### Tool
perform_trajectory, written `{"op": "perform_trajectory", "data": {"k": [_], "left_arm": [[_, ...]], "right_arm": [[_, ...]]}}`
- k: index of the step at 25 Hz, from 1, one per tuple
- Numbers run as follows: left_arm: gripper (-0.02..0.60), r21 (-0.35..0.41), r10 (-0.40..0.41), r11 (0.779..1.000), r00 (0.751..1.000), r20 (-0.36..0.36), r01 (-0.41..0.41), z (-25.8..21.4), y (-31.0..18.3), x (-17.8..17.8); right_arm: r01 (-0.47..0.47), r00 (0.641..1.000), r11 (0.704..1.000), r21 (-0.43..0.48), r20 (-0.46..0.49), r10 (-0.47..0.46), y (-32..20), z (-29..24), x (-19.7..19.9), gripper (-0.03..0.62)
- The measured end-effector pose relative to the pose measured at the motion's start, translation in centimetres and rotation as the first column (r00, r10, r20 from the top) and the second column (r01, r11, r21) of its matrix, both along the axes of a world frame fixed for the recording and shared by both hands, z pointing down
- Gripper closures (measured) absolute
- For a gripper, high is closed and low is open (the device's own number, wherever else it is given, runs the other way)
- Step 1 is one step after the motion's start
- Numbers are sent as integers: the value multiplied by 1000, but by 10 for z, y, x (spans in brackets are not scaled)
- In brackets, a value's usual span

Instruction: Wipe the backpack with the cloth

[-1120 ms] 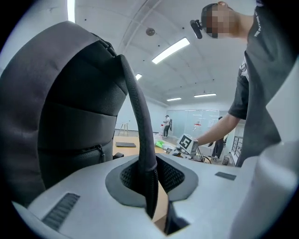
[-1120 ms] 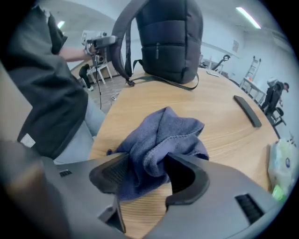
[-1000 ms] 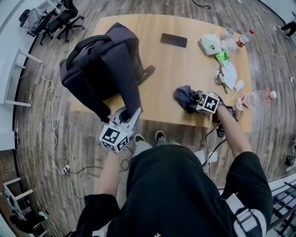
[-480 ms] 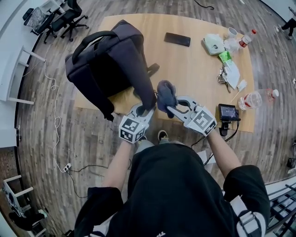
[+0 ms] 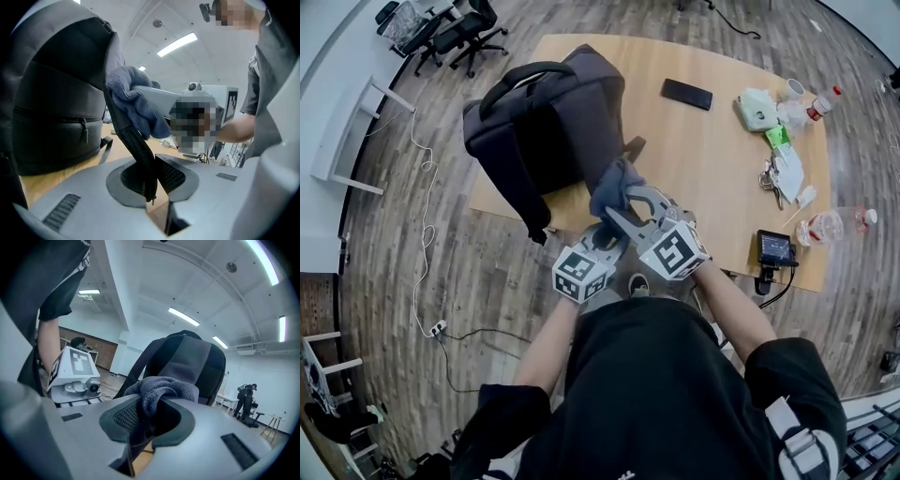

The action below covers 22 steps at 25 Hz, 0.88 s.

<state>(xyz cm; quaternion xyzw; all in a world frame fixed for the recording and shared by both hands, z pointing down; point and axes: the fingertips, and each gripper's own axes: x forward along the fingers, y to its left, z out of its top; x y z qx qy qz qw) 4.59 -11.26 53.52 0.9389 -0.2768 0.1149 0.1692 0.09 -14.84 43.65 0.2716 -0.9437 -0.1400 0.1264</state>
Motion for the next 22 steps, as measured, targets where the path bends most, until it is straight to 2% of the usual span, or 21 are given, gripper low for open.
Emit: {"op": "perform_trajectory", "data": {"k": [3,6,8,13,15,19,22], "left_arm": [[517,-1,-9,1000,1000,2,9,-4,2,-2],[518,8,15,1000,1000,-9,-15,-9,11,4],[518,12,23,1000,999,-27,-23,-14,15,8],[518,25,48,999,997,-65,-46,-27,23,17],[518,21,52,998,995,-84,-51,-31,24,18],[518,29,94,995,993,-69,-93,-28,35,19],[518,-12,117,993,984,-136,-120,-27,44,22]], "right_arm": [[-23,998,998,56,54,20,-24,-34,-9,519],[-85,992,986,144,105,71,-55,-88,-12,520],[-120,989,975,189,103,102,-77,-122,-15,519],[-161,987,964,210,45,155,-119,-171,-29,519],[-145,989,970,197,24,143,-124,-174,-32,519],[-113,993,978,173,-19,118,-110,-157,-29,519],[-80,992,987,137,-89,93,-88,-128,-23,520]]}}
